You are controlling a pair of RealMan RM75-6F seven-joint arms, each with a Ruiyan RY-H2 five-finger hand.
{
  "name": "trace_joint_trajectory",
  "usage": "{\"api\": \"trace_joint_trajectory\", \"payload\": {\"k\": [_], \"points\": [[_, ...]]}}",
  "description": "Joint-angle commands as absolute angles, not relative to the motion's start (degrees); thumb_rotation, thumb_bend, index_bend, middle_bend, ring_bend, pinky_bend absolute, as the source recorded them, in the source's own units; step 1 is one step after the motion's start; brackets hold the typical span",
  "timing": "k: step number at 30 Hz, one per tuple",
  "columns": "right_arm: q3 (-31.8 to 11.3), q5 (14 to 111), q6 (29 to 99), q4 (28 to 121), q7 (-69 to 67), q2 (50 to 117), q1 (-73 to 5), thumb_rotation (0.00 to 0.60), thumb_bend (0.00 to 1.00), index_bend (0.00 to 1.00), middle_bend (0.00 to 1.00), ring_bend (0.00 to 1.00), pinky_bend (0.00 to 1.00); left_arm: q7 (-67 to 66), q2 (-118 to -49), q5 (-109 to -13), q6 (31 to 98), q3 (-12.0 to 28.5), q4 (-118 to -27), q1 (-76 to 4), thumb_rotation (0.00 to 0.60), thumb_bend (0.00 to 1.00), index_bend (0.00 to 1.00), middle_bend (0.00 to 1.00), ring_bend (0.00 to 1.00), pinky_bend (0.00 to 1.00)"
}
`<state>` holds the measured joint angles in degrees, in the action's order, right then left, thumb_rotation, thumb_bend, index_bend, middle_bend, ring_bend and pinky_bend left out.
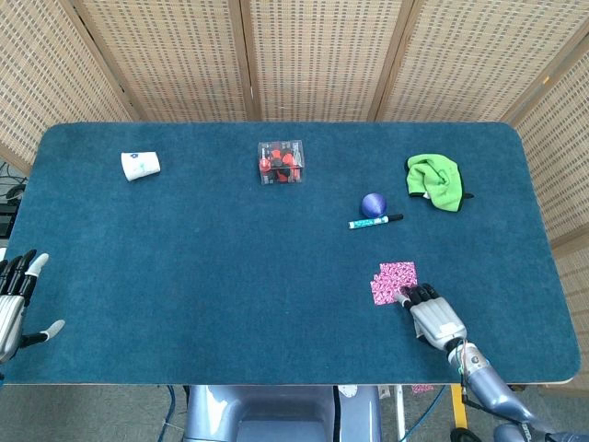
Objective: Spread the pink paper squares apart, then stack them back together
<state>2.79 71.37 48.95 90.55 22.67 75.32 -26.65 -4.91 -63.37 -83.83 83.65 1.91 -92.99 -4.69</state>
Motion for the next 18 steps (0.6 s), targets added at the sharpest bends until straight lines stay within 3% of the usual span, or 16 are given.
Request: {"api": "trace_joint_trajectory", "payload": {"k": [1, 7, 11, 18], "points": [[5.76, 75.43, 51.04, 94.35, 25.31, 74.07, -25.60, 0.600, 1.00, 0.10, 0.09, 0.00, 0.00, -4.88, -63.39, -83.86, 83.65, 1.90, -92.96, -4.70, 0.600, 0.00, 0.00, 0.00, 0.00, 0.00], [7.41, 79.27, 54.78, 96.99, 29.20, 73.25, -24.42, 0.600, 1.00, 0.10, 0.09, 0.00, 0.00, -4.73, -63.35, -83.92, 83.65, 1.87, -92.88, -4.70, 0.600, 0.00, 0.00, 0.00, 0.00, 0.00], [5.91, 80.73, 58.29, 96.67, 29.73, 73.74, -23.88, 0.600, 1.00, 0.10, 0.09, 0.00, 0.00, -4.66, -63.35, -83.98, 83.68, 1.84, -92.83, -4.69, 0.600, 0.00, 0.00, 0.00, 0.00, 0.00], [3.09, 77.49, 57.52, 95.99, 30.62, 74.02, -25.13, 0.600, 1.00, 0.10, 0.09, 0.00, 0.00, -4.76, -63.29, -83.81, 83.52, 1.85, -93.00, -4.72, 0.600, 0.00, 0.00, 0.00, 0.00, 0.00]]}}
